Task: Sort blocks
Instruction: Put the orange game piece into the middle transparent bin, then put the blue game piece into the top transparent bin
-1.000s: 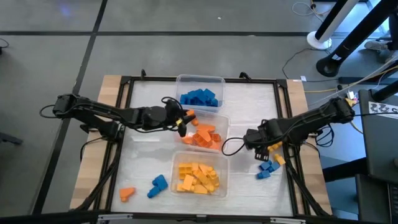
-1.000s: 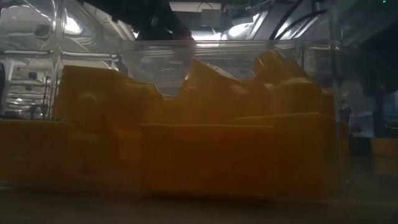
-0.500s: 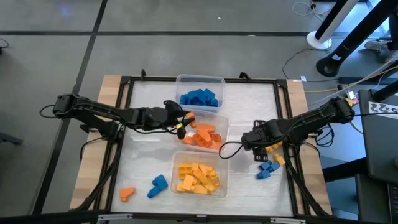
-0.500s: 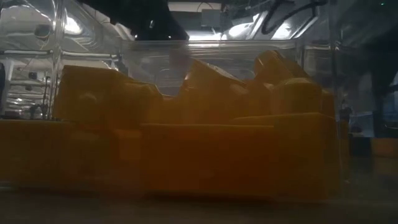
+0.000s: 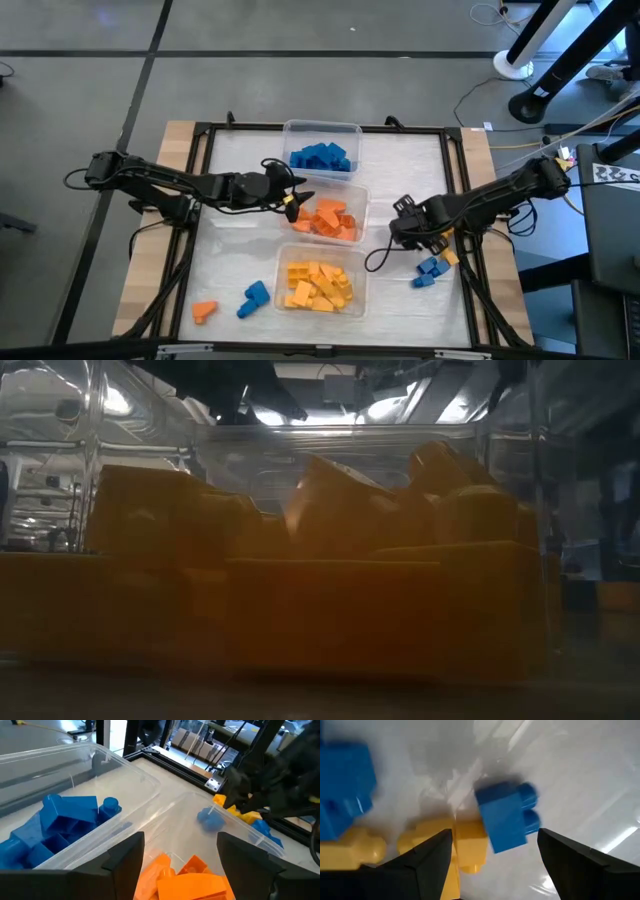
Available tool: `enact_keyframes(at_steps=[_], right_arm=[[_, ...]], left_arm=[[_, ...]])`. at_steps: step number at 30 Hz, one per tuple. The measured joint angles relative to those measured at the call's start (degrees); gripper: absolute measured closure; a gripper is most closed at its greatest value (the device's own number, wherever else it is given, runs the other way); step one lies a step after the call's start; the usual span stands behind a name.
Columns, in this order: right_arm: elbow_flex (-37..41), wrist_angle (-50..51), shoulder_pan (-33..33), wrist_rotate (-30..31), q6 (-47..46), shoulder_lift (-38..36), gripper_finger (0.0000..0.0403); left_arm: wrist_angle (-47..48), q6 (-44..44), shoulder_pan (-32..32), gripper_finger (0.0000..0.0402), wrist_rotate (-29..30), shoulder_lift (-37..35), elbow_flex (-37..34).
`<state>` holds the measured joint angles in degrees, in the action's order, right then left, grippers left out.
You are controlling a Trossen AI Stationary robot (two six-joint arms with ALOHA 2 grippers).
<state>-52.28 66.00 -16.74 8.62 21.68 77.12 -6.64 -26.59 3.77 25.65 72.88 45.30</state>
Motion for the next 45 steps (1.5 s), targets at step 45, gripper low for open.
enact_keyframes(at_steps=[45], right_arm=[[10.15,-11.97,11.53,-6.32,7.27,0.11,0.011]], left_arm=[[0.13,-1.94,0.0,0.0163,0.02,0.0,0.0]])
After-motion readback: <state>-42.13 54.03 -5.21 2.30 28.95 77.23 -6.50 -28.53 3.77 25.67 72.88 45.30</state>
